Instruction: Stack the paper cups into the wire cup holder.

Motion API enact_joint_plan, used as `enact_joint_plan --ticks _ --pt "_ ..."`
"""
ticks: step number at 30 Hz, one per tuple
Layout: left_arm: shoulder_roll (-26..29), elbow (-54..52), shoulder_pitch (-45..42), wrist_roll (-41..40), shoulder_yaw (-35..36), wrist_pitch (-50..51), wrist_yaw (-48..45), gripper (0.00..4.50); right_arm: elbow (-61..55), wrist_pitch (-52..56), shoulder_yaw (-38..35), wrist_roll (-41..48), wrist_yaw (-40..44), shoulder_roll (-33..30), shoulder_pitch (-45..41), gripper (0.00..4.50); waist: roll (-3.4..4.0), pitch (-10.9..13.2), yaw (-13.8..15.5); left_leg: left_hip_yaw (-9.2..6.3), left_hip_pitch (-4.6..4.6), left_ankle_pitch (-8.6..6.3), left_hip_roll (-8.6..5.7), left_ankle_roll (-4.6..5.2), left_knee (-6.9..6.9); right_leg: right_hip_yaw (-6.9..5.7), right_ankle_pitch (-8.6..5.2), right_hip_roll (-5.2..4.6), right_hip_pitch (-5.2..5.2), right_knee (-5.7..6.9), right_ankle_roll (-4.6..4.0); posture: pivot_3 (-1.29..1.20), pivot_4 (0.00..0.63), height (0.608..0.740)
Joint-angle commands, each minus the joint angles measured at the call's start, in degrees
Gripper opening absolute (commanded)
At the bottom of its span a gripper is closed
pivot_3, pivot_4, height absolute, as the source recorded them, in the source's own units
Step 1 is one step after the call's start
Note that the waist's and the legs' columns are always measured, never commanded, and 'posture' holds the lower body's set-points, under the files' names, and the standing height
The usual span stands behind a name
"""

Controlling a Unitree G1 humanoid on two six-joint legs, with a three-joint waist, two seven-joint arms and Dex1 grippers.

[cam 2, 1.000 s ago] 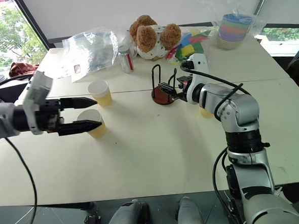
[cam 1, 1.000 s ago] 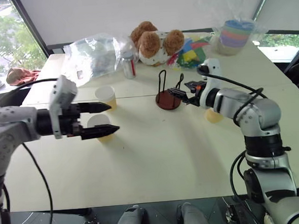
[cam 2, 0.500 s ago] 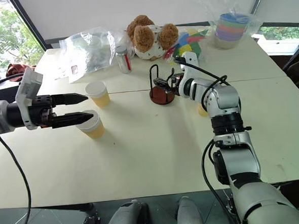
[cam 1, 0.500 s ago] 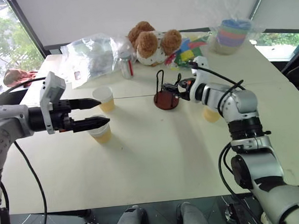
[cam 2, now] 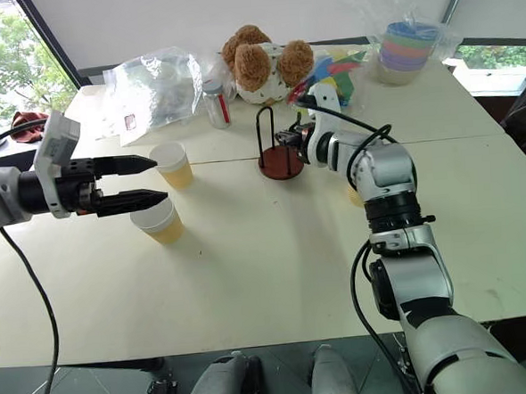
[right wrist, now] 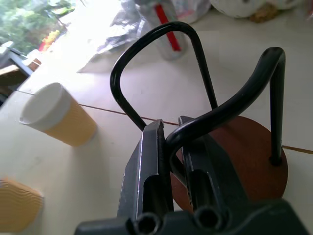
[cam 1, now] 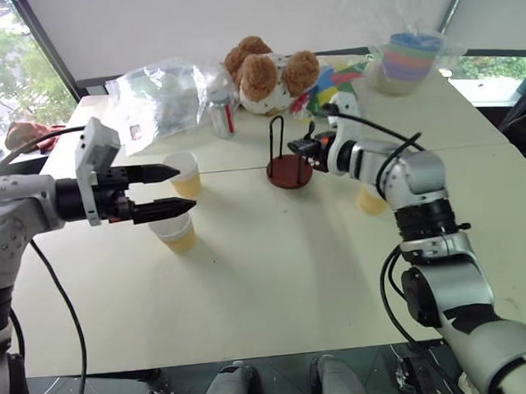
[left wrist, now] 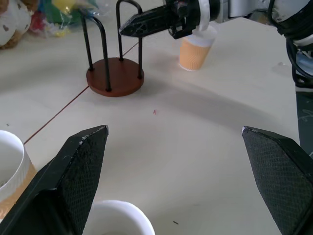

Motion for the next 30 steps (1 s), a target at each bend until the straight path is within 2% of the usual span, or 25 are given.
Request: enact_joint_plan --ticks 1,5,9,15,21,27,28,29,30 --pt "0.9 -2.1 -2.5 -1.2 0.2 1.4 -1.0 4.5 -20.0 8.1 -0.9 8.1 4.2 -4.8 4.8 0.03 -0.01 0.0 0.3 -0.06 0.0 0.0 0.0 0.0 0.0 0.0 0.0 0.0 -0.01 0.04 0.0 0.0 0.15 0.74" --pt "0.1 -2.1 -4.2 -1.1 -1.5 2.7 -1.6 4.5 -33.1 17.2 -3.6 15.4 2.7 -7.0 12.0 0.03 -0.07 0.0 0.2 -0.16 -0.01 -0.08 -0.06 0.12 0.0 0.06 0.0 0.02 0.09 -0.02 0.0 0.0 0.15 0.74" --pt "-1.0 -2.0 -5.8 -0.5 -4.2 3.3 -2.8 4.5 -40.5 19.8 -3.8 18.7 0.3 -5.4 19.2 0.03 -0.12 0.0 0.1 -0.1 0.01 -0.18 -0.07 0.32 0.03 0.11 -0.02 0.03 0.08 -0.04 0.02 0.0 0.15 0.74" --pt "-0.6 -1.3 -6.2 1.4 -6.1 2.2 -4.7 4.5 -41.5 15.6 0.3 14.1 -4.1 -4.5 23.9 0.03 -0.14 0.0 0.1 -0.1 0.1 -0.08 0.04 0.18 0.06 0.16 -0.02 0.13 0.04 0.07 0.01 0.0 0.15 0.74" --pt "-0.3 -0.4 -5.4 2.8 -6.0 0.8 -6.4 4.5 -42.0 15.7 -0.8 11.0 -12.7 -0.1 24.3 0.03 -0.17 0.0 0.1 -0.11 0.09 -0.07 0.06 0.16 0.06 0.17 -0.02 0.16 0.02 0.2 0.01 0.0 0.15 0.74" --pt "-0.7 0.2 -4.2 3.5 -6.1 -0.5 -7.4 4.5 -41.8 15.5 -1.3 9.4 -17.1 2.5 25.6 0.03 -0.17 0.0 0.2 -0.11 0.09 -0.07 0.08 0.17 0.06 0.17 -0.02 0.17 0.04 0.19 0.01 0.0 0.15 0.74" --pt "-0.8 0.5 -4.2 3.6 -6.2 -0.7 -7.7 4.5 -41.7 15.6 -1.6 9.4 -17.5 2.8 25.8 0.89 -0.17 0.0 0.2 -0.11 0.09 -0.07 0.08 0.17 0.06 0.17 -0.02 0.18 0.04 0.19 0.01 0.0 0.15 0.74" --pt "-0.9 0.8 -4.4 3.7 -6.3 -0.8 -8.0 4.5 -41.8 15.6 -1.7 9.5 -17.6 2.9 26.0 0.89 -0.17 0.0 0.2 -0.11 0.09 -0.07 0.08 0.17 0.06 0.17 -0.02 0.18 0.03 0.19 0.01 0.0 0.15 0.74" --pt "-1.0 1.1 -4.5 3.9 -6.4 -1.0 -8.3 4.5 -41.9 15.6 -1.8 9.6 -17.6 2.9 26.3 1.15 -0.17 0.0 0.1 -0.11 0.09 -0.07 0.08 0.17 0.06 0.17 -0.02 0.19 0.03 0.2 0.01 0.0 0.15 0.74"
